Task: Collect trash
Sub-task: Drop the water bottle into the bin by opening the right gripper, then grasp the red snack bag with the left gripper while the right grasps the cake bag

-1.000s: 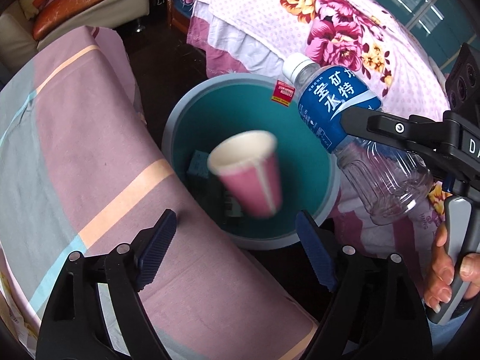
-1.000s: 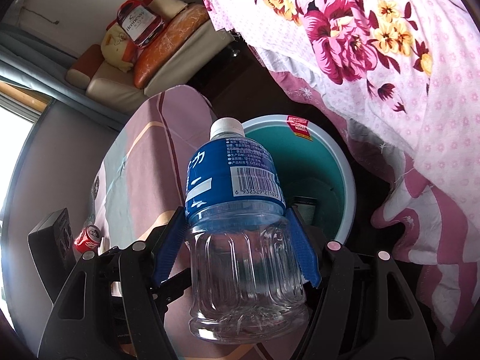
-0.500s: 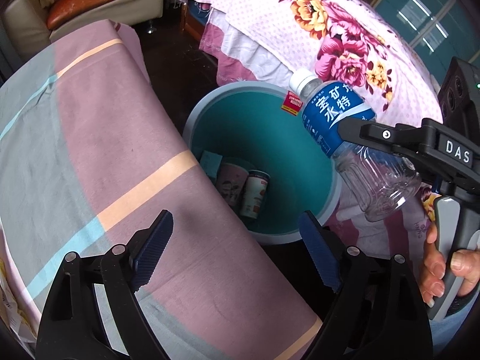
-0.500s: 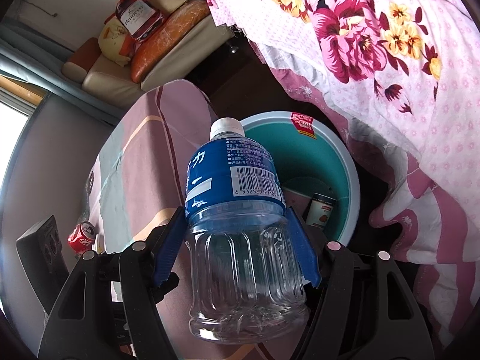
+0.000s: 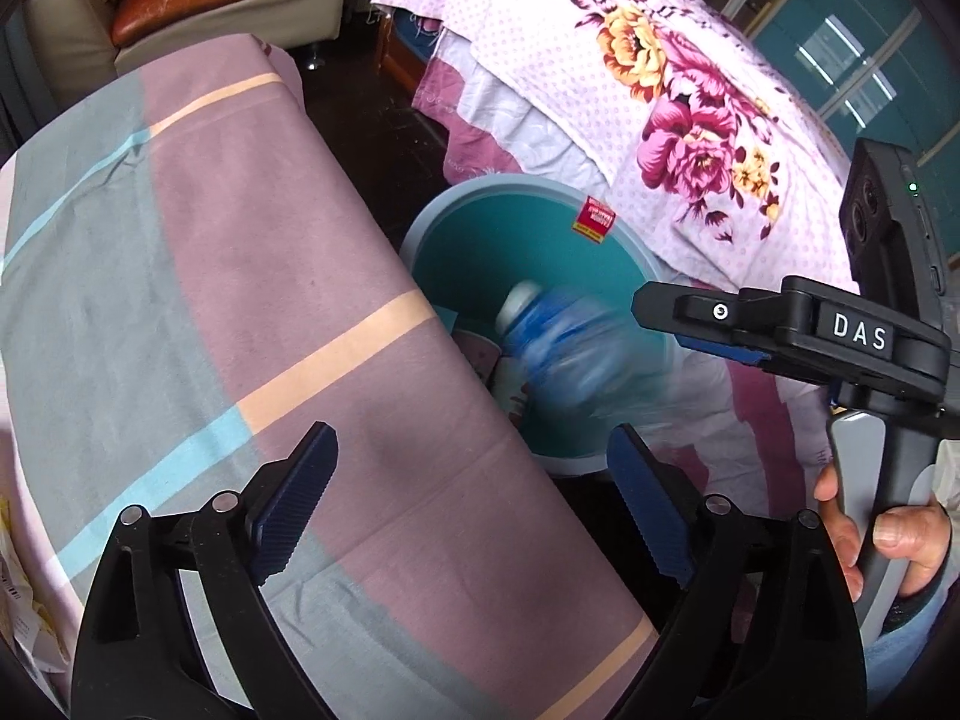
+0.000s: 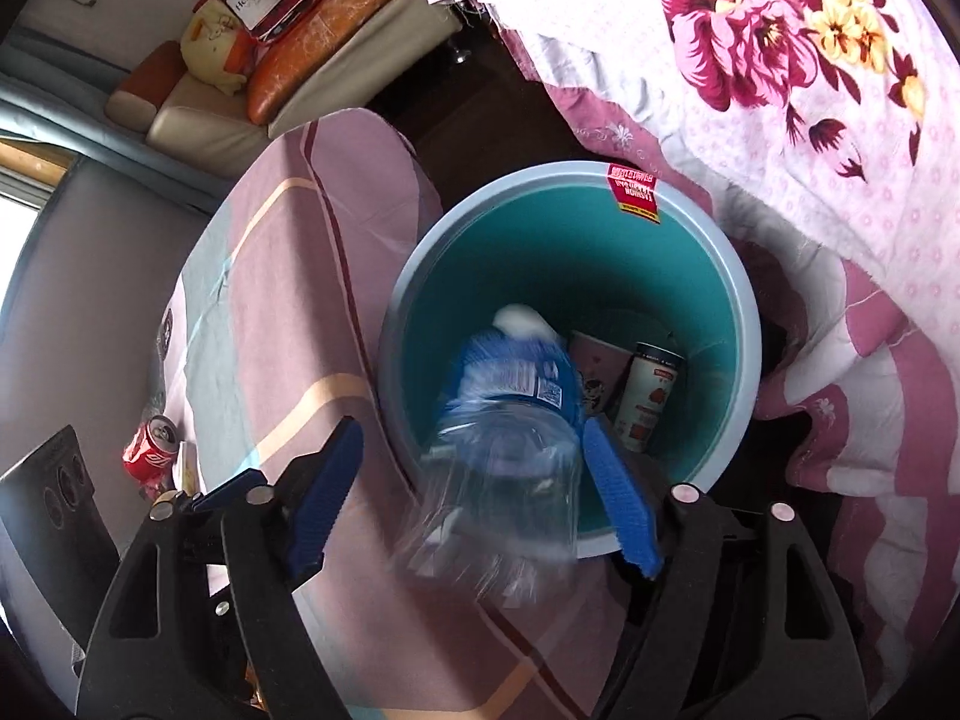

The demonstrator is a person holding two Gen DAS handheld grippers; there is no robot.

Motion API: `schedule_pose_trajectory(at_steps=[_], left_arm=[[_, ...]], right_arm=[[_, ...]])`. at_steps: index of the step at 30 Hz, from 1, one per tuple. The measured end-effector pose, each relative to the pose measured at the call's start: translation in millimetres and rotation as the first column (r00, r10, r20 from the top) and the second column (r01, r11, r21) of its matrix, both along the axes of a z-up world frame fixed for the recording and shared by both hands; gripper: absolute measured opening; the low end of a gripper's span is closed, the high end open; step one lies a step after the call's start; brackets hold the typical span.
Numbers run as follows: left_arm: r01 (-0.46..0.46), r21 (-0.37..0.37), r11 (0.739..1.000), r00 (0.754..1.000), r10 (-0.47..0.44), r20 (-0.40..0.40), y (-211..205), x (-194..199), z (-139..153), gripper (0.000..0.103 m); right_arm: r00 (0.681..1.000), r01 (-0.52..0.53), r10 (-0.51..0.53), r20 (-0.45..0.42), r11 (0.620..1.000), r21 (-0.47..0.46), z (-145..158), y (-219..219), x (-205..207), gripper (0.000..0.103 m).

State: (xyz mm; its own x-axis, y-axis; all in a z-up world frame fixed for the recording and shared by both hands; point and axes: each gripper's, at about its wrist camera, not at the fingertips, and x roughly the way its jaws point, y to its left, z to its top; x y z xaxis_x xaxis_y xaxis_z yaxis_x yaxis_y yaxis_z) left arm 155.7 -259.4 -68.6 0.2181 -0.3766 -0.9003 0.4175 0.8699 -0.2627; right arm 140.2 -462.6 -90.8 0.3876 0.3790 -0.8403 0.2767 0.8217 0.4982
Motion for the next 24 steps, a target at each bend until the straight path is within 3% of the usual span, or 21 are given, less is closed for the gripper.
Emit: schedule_pose_trajectory(at_steps=[9,15,24], left_arm=[[-0.034,-0.030,0.999,0.999,0.035,0.018,29.1,-9.7,10.3,0.092],[-0.086,-0.054,0.995,0.995,0.088,0.036,73.7,-21.8,21.2,0.092],[-0.199,-0.080,0.977,0.978,0.202,0.043,157.0,-52.0,30.8,0.092]], right_arm=[[1.000,-0.010,0.010,0.016,0.998,-0.056,21.5,16.1,-8.9,0.075],[0.999,-0.037,0.040,0.028,0.995,-0.094,38.4,37.0,-16.4,0.076],[0.977,-0.207,0.213,0.026,0.967,-0.148,57.8,113.7,-27.6,0.077]])
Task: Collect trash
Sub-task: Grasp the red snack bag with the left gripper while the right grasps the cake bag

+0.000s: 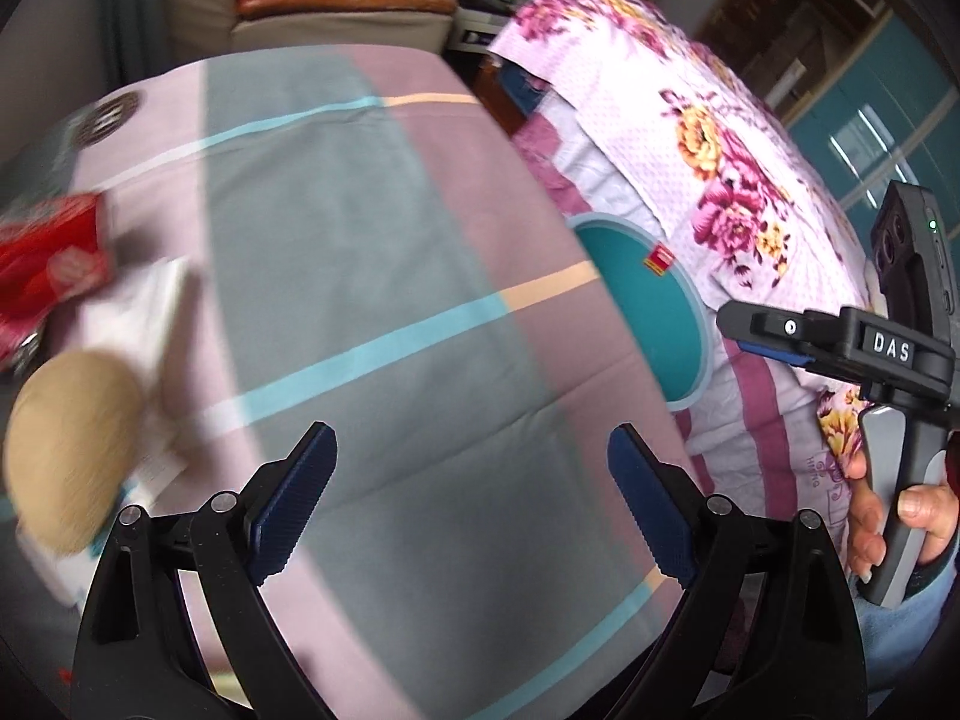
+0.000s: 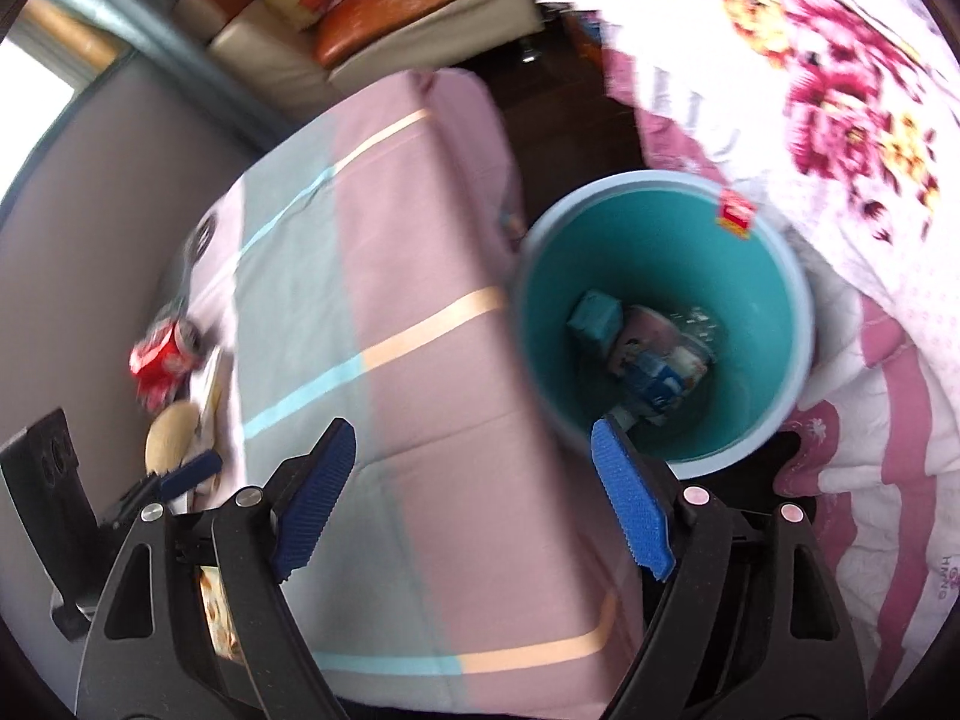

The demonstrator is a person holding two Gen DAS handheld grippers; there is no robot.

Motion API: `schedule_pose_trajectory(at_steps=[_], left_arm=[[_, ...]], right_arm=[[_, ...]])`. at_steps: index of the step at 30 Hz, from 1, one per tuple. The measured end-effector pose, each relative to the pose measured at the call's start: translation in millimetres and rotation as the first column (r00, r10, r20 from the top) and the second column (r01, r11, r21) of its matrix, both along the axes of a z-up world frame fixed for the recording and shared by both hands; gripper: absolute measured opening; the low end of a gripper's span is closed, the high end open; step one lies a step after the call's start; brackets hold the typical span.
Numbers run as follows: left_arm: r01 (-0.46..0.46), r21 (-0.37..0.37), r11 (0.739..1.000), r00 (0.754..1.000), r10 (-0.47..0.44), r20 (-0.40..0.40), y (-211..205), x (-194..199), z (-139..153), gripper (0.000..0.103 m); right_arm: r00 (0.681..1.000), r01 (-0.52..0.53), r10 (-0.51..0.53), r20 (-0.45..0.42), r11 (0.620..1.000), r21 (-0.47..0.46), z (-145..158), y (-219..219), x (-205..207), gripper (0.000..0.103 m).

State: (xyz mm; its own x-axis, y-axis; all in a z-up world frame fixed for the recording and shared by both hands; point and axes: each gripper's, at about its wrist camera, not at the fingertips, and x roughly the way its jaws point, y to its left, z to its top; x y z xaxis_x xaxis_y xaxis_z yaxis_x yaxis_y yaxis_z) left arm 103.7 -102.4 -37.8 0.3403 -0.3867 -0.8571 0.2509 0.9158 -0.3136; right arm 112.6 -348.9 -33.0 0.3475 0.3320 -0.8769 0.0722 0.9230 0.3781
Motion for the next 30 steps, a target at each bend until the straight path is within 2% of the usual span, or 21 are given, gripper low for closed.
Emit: schedule_pose_trajectory(at_steps=[4,8,12,18,22,25,30], left_arm=[[-0.045,0.004,0.999,0.999,0.045,0.012,41.3,-14.9,8.2,0.092],[-0.110,0.020,0.994,0.993,0.109,0.042,90.1,-36.3,19.5,0.092],[-0.171,0.037,0.985,0.984,0.169,0.052,132.7,-60.3,23.1,0.092],[-0.239,0.060,0.969,0.971,0.237,0.037,181.8,-104.8,16.5,0.092],[-0.274,0.069,0.959,0.962,0.273,0.018,201.6,-127.2,8.3,0.092],[-0.300,0.062,0.952,0.954,0.300,0.011,213.3,-141.7,1.7,0.092],[-0.322,0.062,0.945,0.946,0.323,-0.011,226.8,-157.4,-15.6,0.092]], right_arm=[[0.994,-0.106,0.106,-0.015,0.994,-0.009,2.3,44.9,-8.0,0.078],[0.969,-0.239,0.239,-0.058,0.971,0.010,-4.2,97.5,-19.9,0.081],[0.931,-0.349,0.351,-0.099,0.936,0.033,-12.5,146.1,-35.1,0.081],[0.848,-0.493,0.504,-0.166,0.864,0.107,-26.5,215.4,-62.3,0.081],[0.801,-0.527,0.555,-0.223,0.831,0.175,-39.0,241.6,-72.0,0.081],[0.783,-0.540,0.566,-0.258,0.824,0.169,-48.7,255.8,-78.5,0.081],[0.795,-0.528,0.553,-0.249,0.833,0.163,-53.5,267.7,-79.2,0.081]])
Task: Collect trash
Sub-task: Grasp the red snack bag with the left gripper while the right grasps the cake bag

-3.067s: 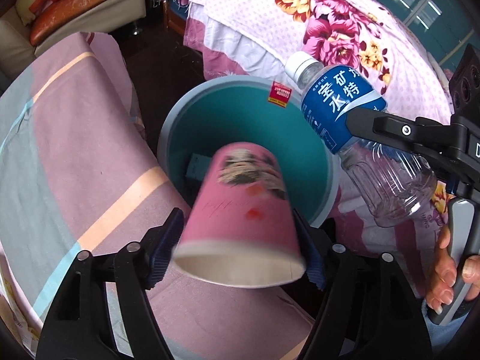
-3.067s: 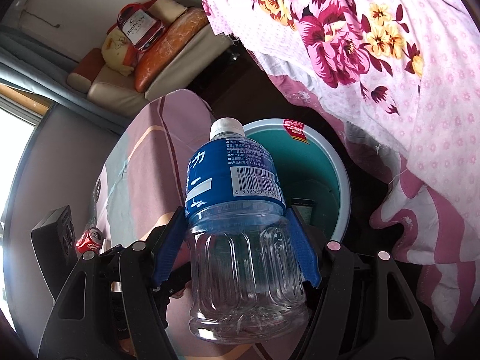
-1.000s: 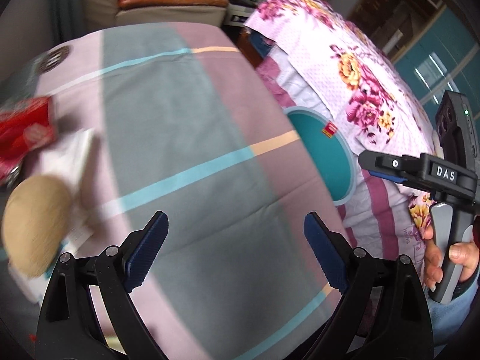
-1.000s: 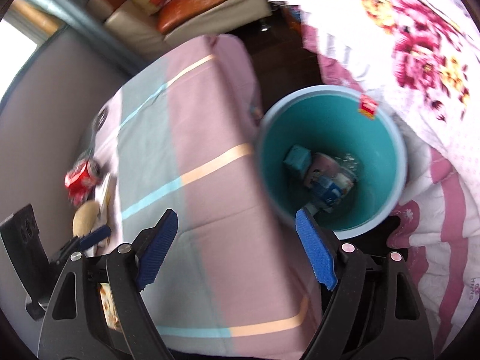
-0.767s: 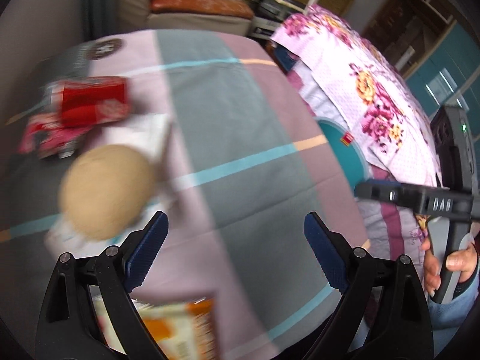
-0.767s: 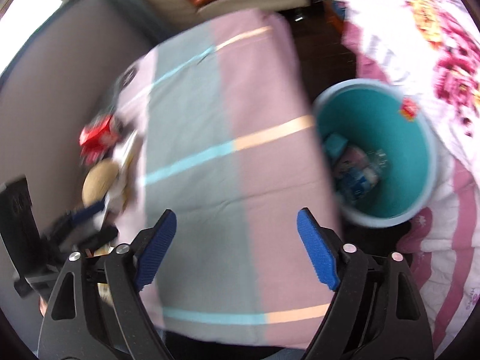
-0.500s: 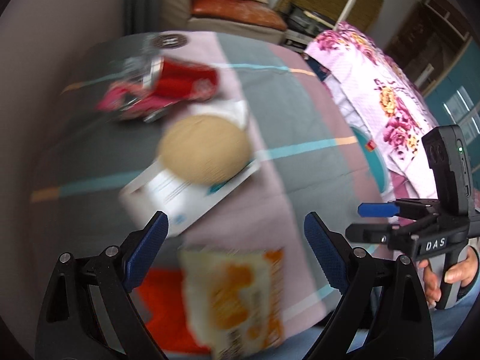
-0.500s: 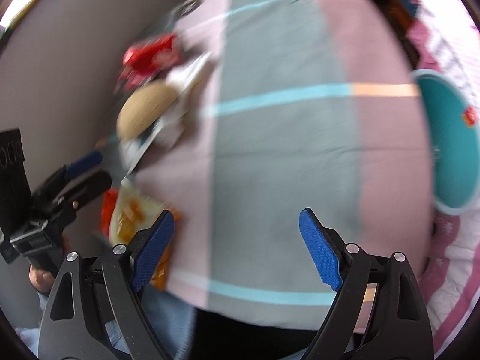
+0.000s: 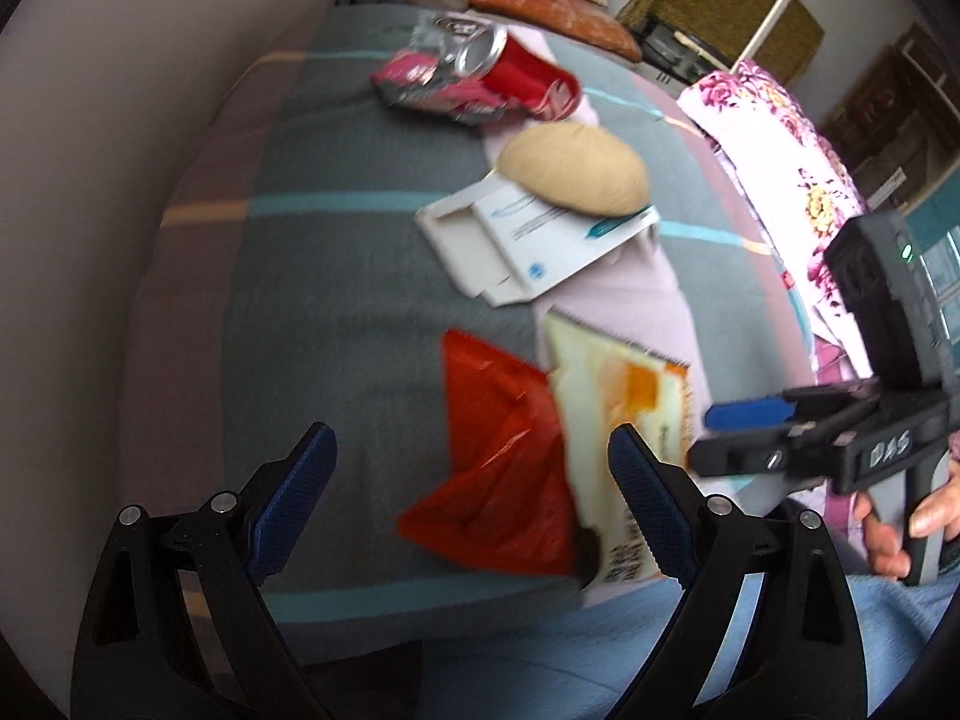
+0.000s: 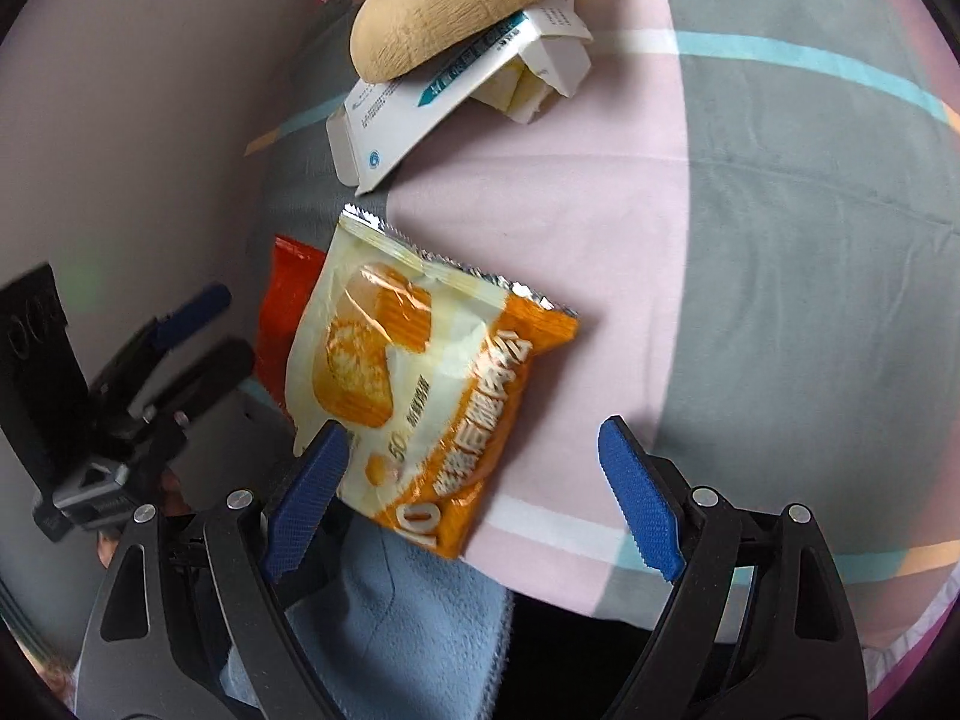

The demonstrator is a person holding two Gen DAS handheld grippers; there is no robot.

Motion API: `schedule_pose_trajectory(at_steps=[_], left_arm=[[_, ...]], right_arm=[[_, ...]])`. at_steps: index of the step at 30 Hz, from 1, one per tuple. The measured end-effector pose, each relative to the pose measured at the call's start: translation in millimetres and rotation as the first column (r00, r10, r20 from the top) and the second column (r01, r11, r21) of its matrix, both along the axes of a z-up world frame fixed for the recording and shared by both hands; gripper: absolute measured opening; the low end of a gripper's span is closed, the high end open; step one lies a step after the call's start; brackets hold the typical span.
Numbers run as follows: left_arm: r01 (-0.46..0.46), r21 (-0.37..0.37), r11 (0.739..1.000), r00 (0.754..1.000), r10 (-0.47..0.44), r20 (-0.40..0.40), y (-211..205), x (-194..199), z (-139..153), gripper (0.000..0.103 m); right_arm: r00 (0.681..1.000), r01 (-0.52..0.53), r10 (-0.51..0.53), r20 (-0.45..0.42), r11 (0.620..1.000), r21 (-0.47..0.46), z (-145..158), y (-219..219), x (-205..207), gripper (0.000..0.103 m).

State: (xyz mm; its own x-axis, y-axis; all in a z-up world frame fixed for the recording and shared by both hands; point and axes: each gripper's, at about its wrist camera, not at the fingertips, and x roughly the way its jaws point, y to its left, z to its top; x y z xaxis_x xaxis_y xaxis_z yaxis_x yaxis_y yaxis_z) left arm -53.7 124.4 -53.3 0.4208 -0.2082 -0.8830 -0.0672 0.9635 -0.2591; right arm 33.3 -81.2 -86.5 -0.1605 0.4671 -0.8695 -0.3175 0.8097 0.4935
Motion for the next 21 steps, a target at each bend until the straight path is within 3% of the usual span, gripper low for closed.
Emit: schedule_pose_trajectory(at_steps=[7,10,13,15,19,21], left_arm=[[0.025,-0.008,1.000,0.999,-0.025,-0.043,-2.2,-4.8,-24.5,0.092],[0.055,-0.005,0.998,0.998,-0.056,-0.039,-11.0,-4.3,-27.5,0.092],[0.068,0.014,0.998,0.997,-0.067,-0.026,-15.9,-3.7,-27.9,0.092],[0.060,0.004,0.998,0.998,-0.060,-0.021,-14.8,-3.5,-27.5,0.092],[0.042,-0.006,0.999,0.999,-0.042,-0.026,-9.0,-3.2,-26.3,0.092],[0.030,-0.008,1.000,0.999,-0.031,-0.027,-5.0,-1.9,-25.8,0.092]], right_arm=[[0.999,0.022,-0.021,0.028,1.000,-0.014,-3.7,15.2,6.6,0.077],[1.000,0.011,-0.011,0.014,1.000,0.004,-8.1,17.5,9.3,0.045],[1.000,0.025,-0.025,0.002,0.999,0.024,-10.5,14.8,11.7,0.026],[0.998,0.043,-0.044,0.034,0.999,0.029,-5.3,8.3,13.8,0.020],[0.992,0.062,-0.065,0.112,0.998,0.029,10.7,-1.0,14.8,0.018],[0.974,0.074,-0.071,0.215,0.997,-0.008,27.5,-9.5,17.2,0.018]])
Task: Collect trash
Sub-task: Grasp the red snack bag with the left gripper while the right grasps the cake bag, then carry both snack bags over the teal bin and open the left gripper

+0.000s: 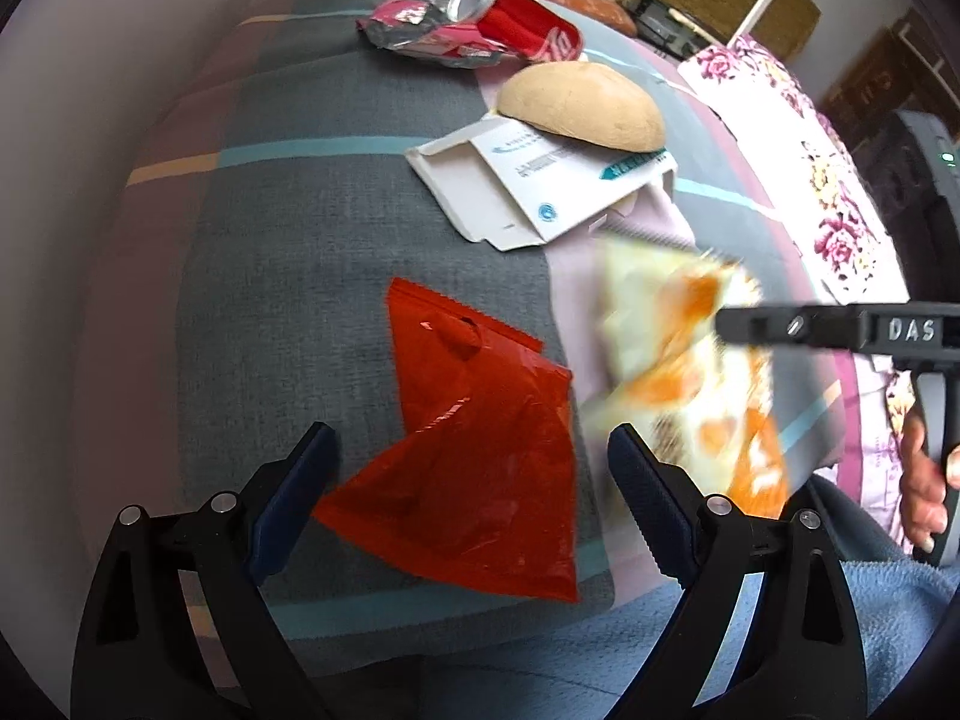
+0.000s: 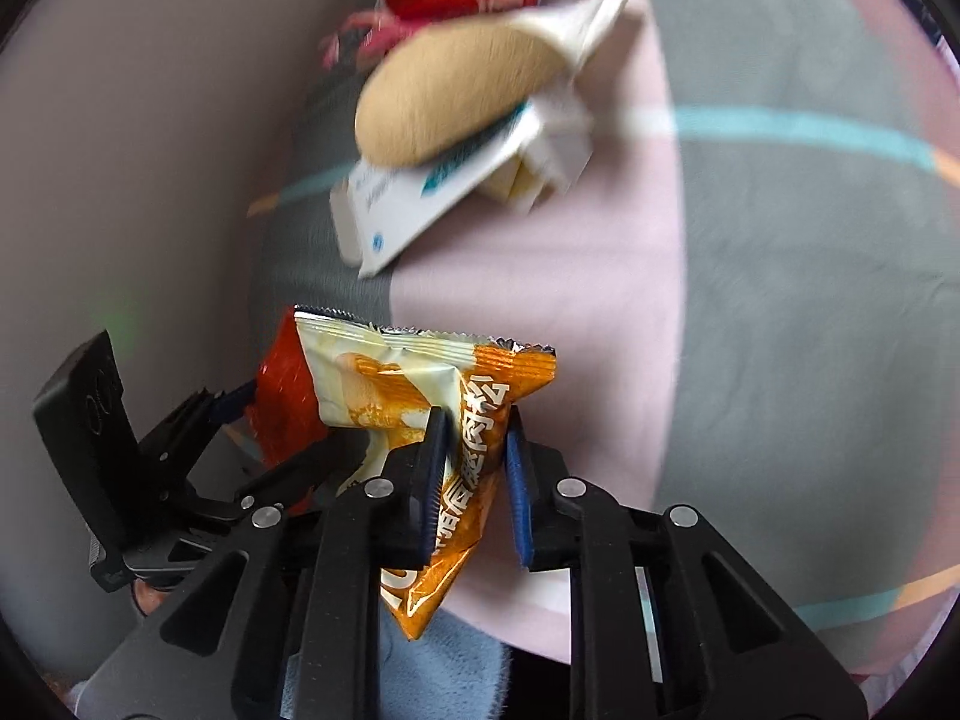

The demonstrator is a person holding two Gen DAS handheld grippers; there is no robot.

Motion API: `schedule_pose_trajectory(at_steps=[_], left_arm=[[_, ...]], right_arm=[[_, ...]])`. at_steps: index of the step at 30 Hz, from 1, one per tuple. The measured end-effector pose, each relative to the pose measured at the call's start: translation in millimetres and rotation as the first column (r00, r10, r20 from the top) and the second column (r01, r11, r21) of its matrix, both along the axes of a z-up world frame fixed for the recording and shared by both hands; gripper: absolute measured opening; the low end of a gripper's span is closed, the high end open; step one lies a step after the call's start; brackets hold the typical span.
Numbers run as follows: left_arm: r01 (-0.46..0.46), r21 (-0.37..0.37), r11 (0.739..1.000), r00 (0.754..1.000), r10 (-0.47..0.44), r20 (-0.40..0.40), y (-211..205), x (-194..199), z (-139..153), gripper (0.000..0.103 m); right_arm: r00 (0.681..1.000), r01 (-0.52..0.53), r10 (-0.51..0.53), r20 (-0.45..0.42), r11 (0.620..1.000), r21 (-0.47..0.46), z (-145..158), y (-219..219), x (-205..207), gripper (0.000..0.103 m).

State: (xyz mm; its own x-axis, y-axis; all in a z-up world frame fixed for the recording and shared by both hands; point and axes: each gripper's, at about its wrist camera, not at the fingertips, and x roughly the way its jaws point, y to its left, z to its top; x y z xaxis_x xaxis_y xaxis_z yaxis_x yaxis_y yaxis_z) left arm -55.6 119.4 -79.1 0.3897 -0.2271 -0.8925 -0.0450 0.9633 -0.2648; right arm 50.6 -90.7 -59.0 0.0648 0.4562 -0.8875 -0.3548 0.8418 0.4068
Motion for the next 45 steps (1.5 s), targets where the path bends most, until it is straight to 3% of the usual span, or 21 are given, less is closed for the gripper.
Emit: schedule_pose_trajectory(at_steps=[3,8,14,22,31,39,45], left_arm=[[-0.015,0.001,1.000,1.000,0.015,0.002,1.8,-0.3,-0.1,0.091],[-0.033,0.040,0.999,0.999,0.033,0.020,-4.2,4.5,2.0,0.066],[-0.083,0.039,0.996,0.996,0.082,0.024,-2.0,9.4,9.4,0.053],[-0.096,0.015,0.995,0.993,0.094,0.076,-10.5,21.1,40.4,0.053],[0.011,-0.006,1.000,0.989,-0.010,0.148,-62.9,66.0,77.4,0.053],[0.151,-0.004,0.989,0.977,-0.148,0.153,-133.4,116.2,83.4,0.053],[0.279,0.000,0.960,0.952,-0.277,0.135,-206.4,154.0,79.6,0.053]], right_arm=[[0.997,0.025,-0.024,0.076,0.999,-0.021,16.3,-11.8,2.5,0.017],[0.991,0.063,-0.060,0.121,0.998,-0.022,23.3,-28.7,9.9,0.017],[0.978,0.085,-0.079,0.193,0.996,-0.021,28.0,-40.2,11.9,0.017],[0.965,0.146,-0.150,0.215,0.989,0.035,39.6,-73.9,22.8,0.017],[0.929,0.247,-0.266,0.257,0.963,0.103,55.2,-124.1,39.3,0.017],[0.871,0.379,-0.408,0.274,0.912,0.155,59.6,-193.1,53.3,0.017],[0.806,0.487,-0.517,0.288,0.856,0.173,59.2,-253.5,59.8,0.017]])
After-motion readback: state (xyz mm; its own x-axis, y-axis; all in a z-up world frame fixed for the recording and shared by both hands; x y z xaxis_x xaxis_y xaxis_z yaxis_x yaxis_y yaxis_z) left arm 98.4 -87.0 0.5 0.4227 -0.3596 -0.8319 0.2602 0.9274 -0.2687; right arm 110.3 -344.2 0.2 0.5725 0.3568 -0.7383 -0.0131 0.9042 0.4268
